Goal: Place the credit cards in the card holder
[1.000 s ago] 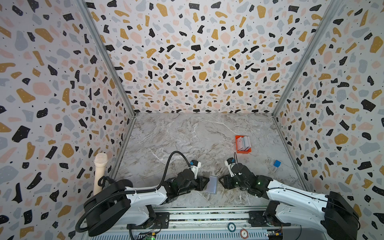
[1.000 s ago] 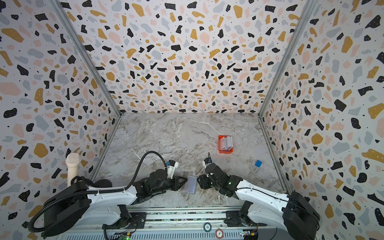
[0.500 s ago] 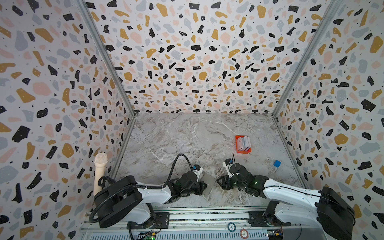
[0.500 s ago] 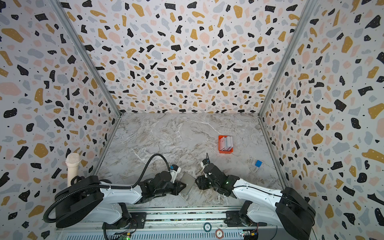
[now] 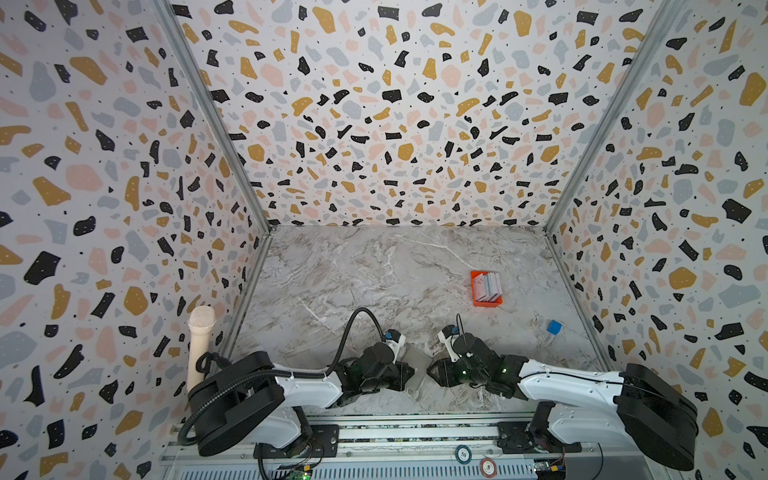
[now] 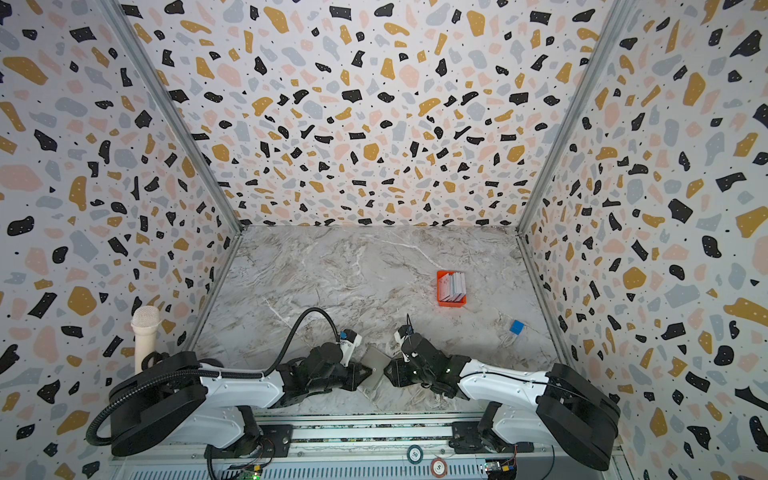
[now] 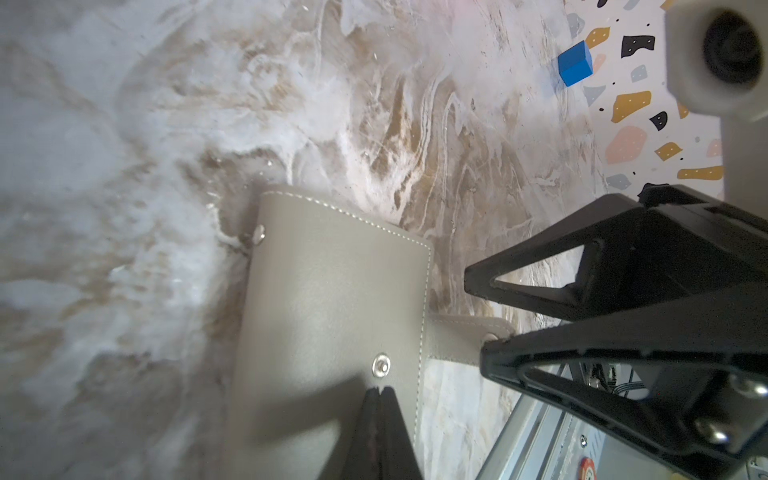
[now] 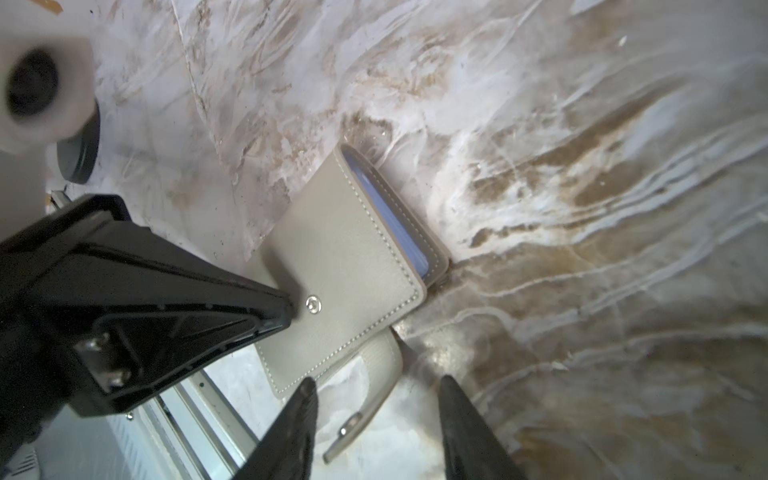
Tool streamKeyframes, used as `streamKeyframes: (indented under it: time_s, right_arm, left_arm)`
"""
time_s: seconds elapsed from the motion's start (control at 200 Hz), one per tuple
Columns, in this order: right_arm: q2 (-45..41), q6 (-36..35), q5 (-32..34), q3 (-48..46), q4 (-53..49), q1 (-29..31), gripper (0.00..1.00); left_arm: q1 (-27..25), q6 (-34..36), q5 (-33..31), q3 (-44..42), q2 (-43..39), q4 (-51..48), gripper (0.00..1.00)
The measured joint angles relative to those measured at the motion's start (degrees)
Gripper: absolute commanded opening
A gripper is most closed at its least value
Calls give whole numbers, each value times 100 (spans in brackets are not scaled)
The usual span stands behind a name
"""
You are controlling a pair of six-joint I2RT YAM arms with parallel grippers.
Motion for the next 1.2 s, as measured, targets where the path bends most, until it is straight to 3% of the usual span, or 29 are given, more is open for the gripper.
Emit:
streamKeyframes:
  time_s: [0.22, 0.4, 0.656, 0.846, 0.941, 0.996, 1.201]
  right_arm:
    - [-57, 81, 7, 2, -50, 15, 0]
    - [-55, -63, 28, 74, -267, -103, 0]
    - [17, -632, -81, 435, -608, -719, 0]
    - [308, -863, -227, 525, -625, -769, 0]
    - [332, -872, -249, 525, -625, -774, 22]
    - [321, -903, -245, 527, -627, -778, 29]
    - [4, -844, -81, 527, -748, -778, 34]
  left_arm:
    - [0, -2, 0, 0, 0, 0, 0]
    - [0, 0, 0, 0, -72, -37, 0]
    - [-2, 2, 33, 0, -203, -173, 2]
    - [-2, 0, 48, 0, -142, -144, 3]
    - [-2, -11, 50, 0, -4, -92, 1]
    - [-2, -15, 57, 0, 76, -7, 0]
    - [-2, -55, 66, 0, 190, 157, 0]
